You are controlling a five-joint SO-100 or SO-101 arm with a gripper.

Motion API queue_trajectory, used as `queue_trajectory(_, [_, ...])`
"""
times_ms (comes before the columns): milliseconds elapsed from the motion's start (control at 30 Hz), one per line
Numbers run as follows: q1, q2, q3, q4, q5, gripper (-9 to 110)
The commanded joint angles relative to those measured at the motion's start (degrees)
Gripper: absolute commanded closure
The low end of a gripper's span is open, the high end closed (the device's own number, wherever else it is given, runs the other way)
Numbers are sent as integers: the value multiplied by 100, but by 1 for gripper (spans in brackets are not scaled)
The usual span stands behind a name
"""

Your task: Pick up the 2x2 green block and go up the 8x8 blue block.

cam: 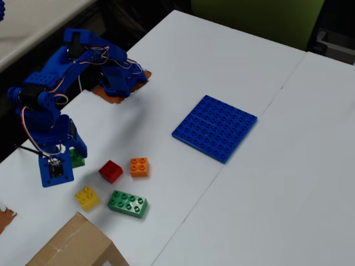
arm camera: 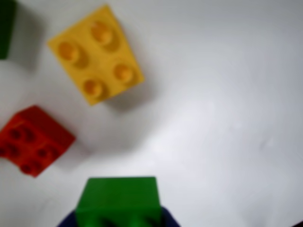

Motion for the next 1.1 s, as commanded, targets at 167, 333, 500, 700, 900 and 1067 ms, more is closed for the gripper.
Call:
queue_trajectory(167, [-1389,1863,35,773,-571,101])
queue_trajectory(333, [-2575,2883,589,782,-26,101])
queue_trajectory(500, [-4061,3604,1046,782,475,101])
queue_trajectory(700, [-5563,3894,1020,809,826,101])
queue_trajectory(900, [-6768,3480,545,809,1547,101])
queue_trajectory(1067, [-7207,2918,-255,817,1749,101])
